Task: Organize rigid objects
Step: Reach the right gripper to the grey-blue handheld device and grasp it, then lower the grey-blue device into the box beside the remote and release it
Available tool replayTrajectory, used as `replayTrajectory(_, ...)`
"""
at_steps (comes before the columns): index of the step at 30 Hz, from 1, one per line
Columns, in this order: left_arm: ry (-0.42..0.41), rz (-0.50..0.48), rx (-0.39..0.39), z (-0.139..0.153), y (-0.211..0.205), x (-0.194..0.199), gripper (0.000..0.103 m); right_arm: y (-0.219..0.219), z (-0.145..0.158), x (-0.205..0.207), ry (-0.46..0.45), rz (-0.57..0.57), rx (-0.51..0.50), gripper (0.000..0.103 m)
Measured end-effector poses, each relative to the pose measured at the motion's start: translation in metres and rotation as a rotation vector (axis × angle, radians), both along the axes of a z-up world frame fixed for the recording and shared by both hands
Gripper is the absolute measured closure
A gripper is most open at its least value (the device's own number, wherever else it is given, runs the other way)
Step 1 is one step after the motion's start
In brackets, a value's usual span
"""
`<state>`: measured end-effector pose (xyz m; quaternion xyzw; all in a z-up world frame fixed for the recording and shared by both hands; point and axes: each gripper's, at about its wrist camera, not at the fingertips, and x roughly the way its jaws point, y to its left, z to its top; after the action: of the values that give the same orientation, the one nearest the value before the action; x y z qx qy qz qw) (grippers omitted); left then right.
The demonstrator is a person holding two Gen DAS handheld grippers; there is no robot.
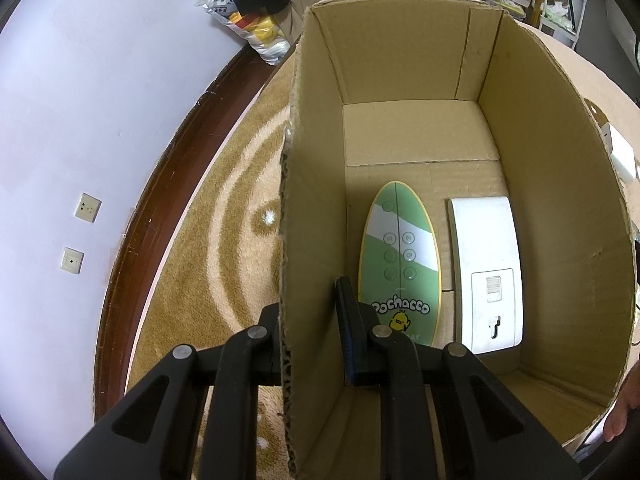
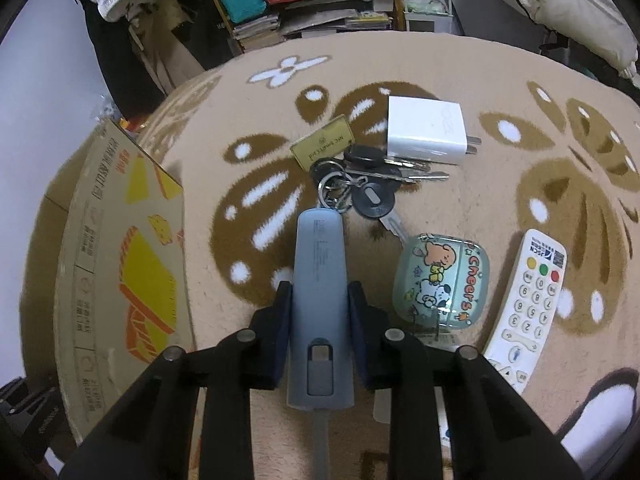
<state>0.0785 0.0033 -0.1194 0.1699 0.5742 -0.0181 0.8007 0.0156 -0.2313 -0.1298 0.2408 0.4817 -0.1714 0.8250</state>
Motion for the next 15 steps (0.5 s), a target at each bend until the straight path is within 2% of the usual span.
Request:
replayTrajectory(7, 0.002, 0.003, -0.006, 0.000, 0.000, 0.001, 0.085, 0.009, 0.023, -0.002, -0.106, 0.034, -0.022, 0.075)
replayTrajectory(15, 0.001, 0.005, -0.002, 0.000, 0.000, 0.001, 0.085, 0.029, 0.051, -0.001, -0.271, 0.124, 0.012, 0.075)
